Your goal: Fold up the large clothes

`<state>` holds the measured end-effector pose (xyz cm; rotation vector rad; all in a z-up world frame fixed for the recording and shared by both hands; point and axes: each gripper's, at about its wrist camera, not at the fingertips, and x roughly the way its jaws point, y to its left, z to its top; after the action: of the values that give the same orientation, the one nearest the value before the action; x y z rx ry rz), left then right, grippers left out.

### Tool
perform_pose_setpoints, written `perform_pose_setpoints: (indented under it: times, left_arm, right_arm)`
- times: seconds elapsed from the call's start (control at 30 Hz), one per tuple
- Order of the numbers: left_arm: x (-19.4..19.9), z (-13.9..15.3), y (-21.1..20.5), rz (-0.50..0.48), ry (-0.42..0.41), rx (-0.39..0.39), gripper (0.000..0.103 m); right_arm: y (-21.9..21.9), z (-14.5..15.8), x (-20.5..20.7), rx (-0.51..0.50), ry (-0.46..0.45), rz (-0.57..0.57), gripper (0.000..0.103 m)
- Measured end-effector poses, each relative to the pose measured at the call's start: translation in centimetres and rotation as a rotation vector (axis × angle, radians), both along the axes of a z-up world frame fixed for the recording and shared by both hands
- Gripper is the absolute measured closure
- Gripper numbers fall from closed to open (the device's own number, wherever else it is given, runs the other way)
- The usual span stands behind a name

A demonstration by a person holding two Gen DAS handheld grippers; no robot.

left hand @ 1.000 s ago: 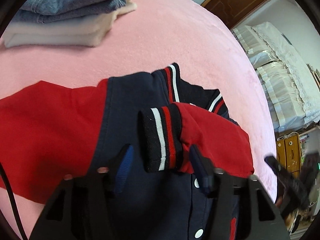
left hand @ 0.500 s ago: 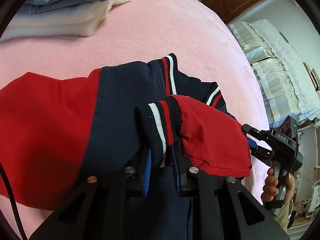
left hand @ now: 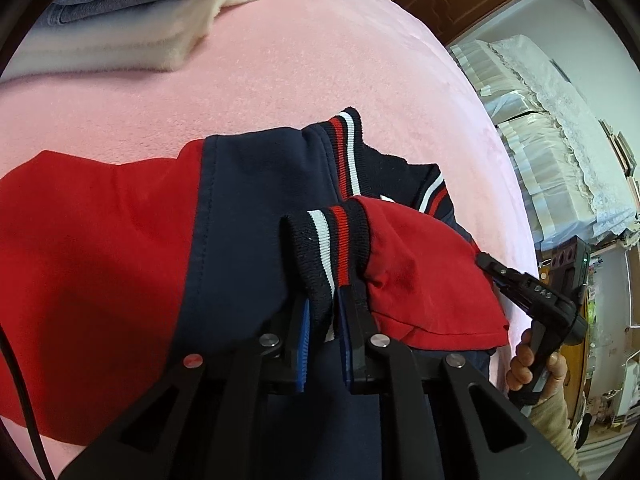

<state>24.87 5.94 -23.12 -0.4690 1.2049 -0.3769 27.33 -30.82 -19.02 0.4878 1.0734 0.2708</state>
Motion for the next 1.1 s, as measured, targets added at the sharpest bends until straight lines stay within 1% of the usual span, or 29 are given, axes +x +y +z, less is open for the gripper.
perform_pose_setpoints:
  times: [0.03,0.13,0.23,0.37,0.47,0.63,0.7,0.77,0.8,0.83,0.87,0.9,0.97,1.03,1.1]
  left_arm:
    - [0.0,0.1,0.0,-0.001,-0.002,0.003,0.092]
    - [-0.1,0.6,-0.1,-0.002,-0.004,0.011,0.092]
    - [-0.3,1.0,-0.1,-0.002,-0.006,0.01,0.092]
    - [-0.9,1.4,-0.2,-0.003,-0.007,0.005,0.091]
    - [-1.1,1.4,-0.3,-0.002,-0.003,-0.004,0.09]
    - [-0.9,0.7,-0.5,0.014,0.024,-0.014,0.087]
    - [-0.8,0.7,-0.5,0.02,0.025,-0.029,0.082]
    - [-0.7,0.7,-0.6,0.023,0.027,-0.03,0.082]
    - [-0.6,0.6,-0.6,0.023,0.028,-0.03,0.084]
    - [-0.5,0.6,-0.7,0.018,0.026,-0.026,0.089]
    - [-0.5,0.5,-0.9,0.007,0.024,-0.006,0.095]
    - [-0.7,0.6,-1.0,-0.005,0.02,0.018,0.097]
    - [-0.8,1.0,-1.3,-0.024,0.005,0.058,0.098]
    - [-0.6,2.0,-1.4,-0.045,-0.008,0.12,0.098]
    - [-0.3,2.9,-1.0,-0.054,-0.012,0.132,0.098]
  right_arm:
    - [-0.5,0.3,-0.3,0.008,0.003,-0.033,0.081]
    - [-1.0,1.6,-1.4,-0.029,-0.013,-0.084,0.079]
    - [-0.8,2.7,-2.8,-0.049,-0.013,-0.081,0.079]
    - [0.2,3.7,-5.6,-0.06,0.009,-0.034,0.079]
    - [1.3,3.6,-7.3,-0.034,0.04,-0.027,0.079]
    - [2.6,3.1,-8.9,-0.01,0.061,-0.038,0.079]
    - [2.7,3.0,-9.2,0.004,0.057,-0.048,0.077]
    - [2.8,3.1,-9.4,-0.003,0.037,-0.052,0.077]
    - [2.8,2.9,-9.4,-0.007,0.035,-0.054,0.081]
    - [2.7,2.8,-9.5,-0.014,0.034,-0.053,0.087]
    - [2.9,2.7,-9.5,-0.032,0.032,-0.047,0.089]
    - [3.0,2.6,-9.6,-0.045,0.027,-0.04,0.09]
    - [3.2,2.8,-10.0,-0.076,0.012,-0.028,0.091]
    - [3.3,3.2,-10.2,-0.096,-0.002,-0.02,0.092]
    - [3.5,3.8,-10.6,-0.116,-0.022,-0.011,0.092]
